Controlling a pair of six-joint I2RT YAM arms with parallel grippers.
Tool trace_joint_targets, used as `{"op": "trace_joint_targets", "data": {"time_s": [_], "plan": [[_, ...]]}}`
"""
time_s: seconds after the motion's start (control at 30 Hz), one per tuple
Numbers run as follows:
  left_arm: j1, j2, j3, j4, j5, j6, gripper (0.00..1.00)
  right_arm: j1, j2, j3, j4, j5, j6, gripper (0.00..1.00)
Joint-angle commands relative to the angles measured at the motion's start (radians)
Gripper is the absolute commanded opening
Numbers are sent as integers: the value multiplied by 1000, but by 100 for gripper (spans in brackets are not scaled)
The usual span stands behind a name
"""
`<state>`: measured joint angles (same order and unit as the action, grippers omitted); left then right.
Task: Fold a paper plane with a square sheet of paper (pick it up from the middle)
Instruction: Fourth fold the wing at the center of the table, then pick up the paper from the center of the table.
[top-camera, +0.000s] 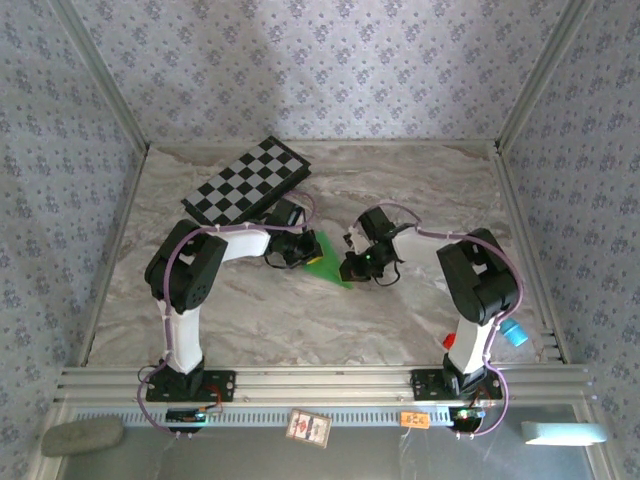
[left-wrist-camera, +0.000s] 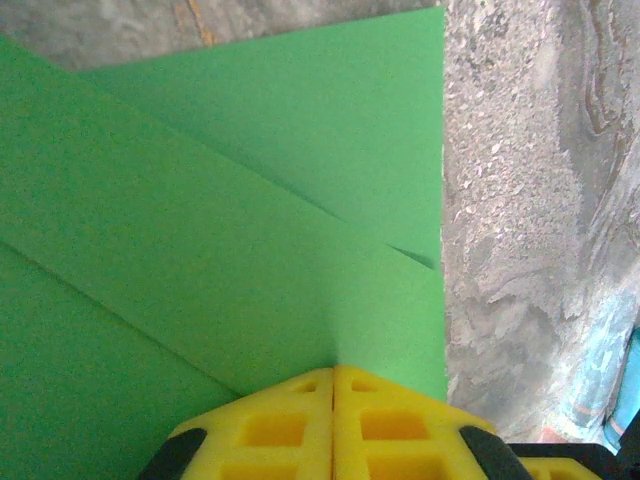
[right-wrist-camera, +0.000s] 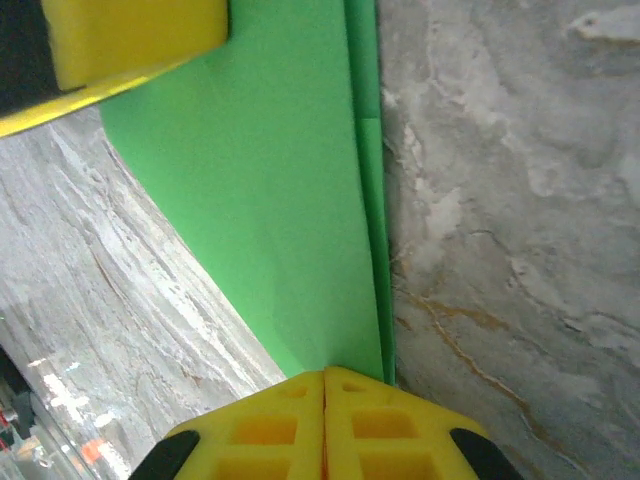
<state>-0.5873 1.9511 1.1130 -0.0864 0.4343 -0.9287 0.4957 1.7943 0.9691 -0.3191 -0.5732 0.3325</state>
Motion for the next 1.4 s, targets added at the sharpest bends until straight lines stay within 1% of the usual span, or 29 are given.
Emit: {"op": "trace_joint_targets", "data": {"time_s": [0.0, 0.07, 0.17, 0.3, 0.37, 0.5, 0.63, 0.7, 0.87, 1.0, 1.2, 1.27, 1.37], "plan": [[-5, -5, 20, -83, -26, 7, 10, -33, -67, -19, 55, -36, 15, 10], [-4, -46, 27, -70, -22, -7, 14, -46, -101, -27, 122, -42, 42, 15], [-2, -124, 23, -60, -45, -32, 26, -57, -109, -11, 172, -18, 53, 23], [23, -228, -48, -20, -97, -80, 41, -62, -46, 46, 183, -1, 55, 32], [41, -272, -101, 16, -110, -109, 47, -62, -7, 79, 194, -17, 57, 35], [67, -342, -205, 88, -132, -172, 55, -60, 71, 145, 210, -53, 52, 40], [78, -375, -266, 129, -135, -213, 57, -58, 142, 210, 190, -92, 32, 39], [81, -383, -286, 141, -136, -225, 58, -53, 171, 248, 181, -126, 18, 37], [86, -384, -316, 172, -124, -245, 59, -42, 215, 279, 178, -193, -7, 30], [89, -383, -326, 183, -118, -252, 59, -40, 233, 288, 180, -217, -11, 25], [92, -385, -328, 188, -111, -251, 60, -39, 243, 295, 159, -217, -27, 23], [93, -384, -329, 191, -108, -251, 60, -41, 244, 290, 162, -225, -28, 20], [94, -386, -328, 199, -99, -247, 60, -44, 239, 284, 169, -233, -27, 12]]}}
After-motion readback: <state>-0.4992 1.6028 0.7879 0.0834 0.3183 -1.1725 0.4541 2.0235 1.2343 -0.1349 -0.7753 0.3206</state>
